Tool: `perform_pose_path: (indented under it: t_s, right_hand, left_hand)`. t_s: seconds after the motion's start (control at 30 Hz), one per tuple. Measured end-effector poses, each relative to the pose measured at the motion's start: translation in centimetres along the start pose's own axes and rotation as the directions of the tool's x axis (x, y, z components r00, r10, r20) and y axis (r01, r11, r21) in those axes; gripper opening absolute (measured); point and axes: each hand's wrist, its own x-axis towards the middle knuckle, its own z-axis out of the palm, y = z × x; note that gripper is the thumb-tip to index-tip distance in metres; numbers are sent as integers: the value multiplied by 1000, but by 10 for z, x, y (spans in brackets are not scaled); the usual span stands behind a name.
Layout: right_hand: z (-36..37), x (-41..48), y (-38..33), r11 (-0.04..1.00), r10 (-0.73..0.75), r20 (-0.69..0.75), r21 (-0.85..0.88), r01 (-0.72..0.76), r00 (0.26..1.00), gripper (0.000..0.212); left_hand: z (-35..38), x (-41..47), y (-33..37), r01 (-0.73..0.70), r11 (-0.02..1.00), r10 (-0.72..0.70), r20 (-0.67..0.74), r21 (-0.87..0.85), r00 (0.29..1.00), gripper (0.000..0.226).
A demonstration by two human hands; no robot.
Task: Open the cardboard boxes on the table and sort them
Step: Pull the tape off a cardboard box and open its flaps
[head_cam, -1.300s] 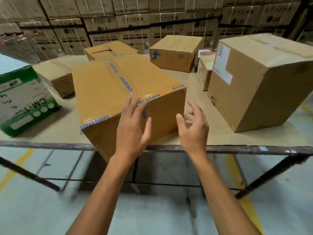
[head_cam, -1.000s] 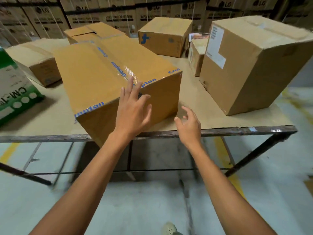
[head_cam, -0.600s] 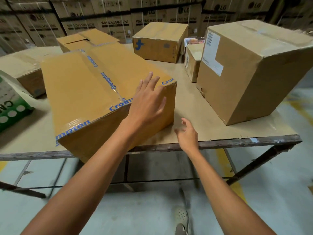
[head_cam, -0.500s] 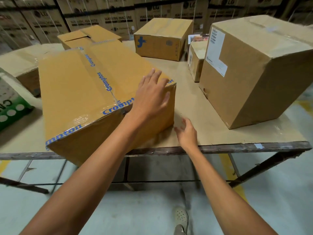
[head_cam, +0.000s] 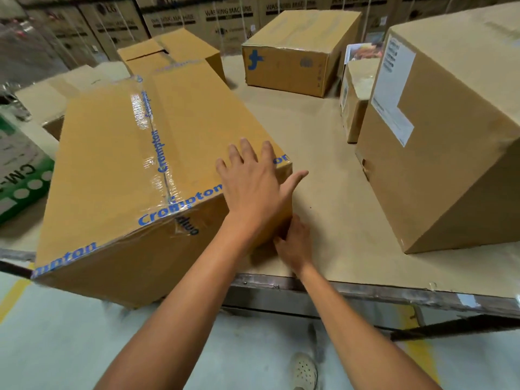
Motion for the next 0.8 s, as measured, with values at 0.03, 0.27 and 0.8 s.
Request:
perform_pose_path:
  t_s: [0.03, 0.27, 0.8]
  right_hand:
    - [-2, -2, -6, 1000, -10, -12, -7, 10, 1000, 41]
    - [-7, -22, -22, 998, -3, 15, -57, 4, 1000, 31]
    - [69, -180, -48, 368, 488, 241, 815, -448, 839, 26]
  left_hand:
    - [0, 0, 0, 5, 1000, -5, 0, 5, 1000, 101]
    - [-3, -15, -18, -61, 998, 61, -7, 29, 998, 85]
    - [-37, -161, -119, -60, 995, 57, -44, -82, 997, 95]
